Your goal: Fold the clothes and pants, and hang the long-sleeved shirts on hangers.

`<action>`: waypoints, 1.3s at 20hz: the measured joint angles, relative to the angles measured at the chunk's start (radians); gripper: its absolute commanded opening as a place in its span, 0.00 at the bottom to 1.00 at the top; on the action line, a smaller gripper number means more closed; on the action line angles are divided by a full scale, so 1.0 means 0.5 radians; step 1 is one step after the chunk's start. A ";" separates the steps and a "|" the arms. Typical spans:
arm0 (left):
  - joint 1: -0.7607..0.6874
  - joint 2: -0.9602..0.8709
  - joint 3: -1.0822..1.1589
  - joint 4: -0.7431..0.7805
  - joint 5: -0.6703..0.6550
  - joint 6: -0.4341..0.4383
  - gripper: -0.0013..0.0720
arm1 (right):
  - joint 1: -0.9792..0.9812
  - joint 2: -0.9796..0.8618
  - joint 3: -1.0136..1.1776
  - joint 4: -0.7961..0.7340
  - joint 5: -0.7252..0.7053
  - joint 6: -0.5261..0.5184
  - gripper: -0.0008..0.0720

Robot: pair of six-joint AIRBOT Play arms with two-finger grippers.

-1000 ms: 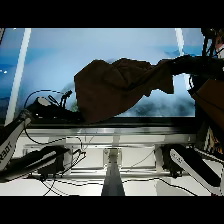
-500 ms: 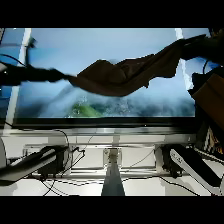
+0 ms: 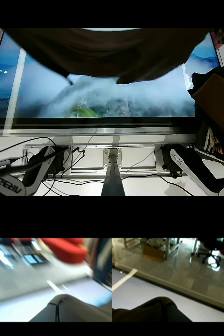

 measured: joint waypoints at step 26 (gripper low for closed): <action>-0.925 -1.650 -0.013 1.527 0.885 -0.301 0.03 | 0.000 -1.577 -0.083 -0.221 -0.040 0.430 0.03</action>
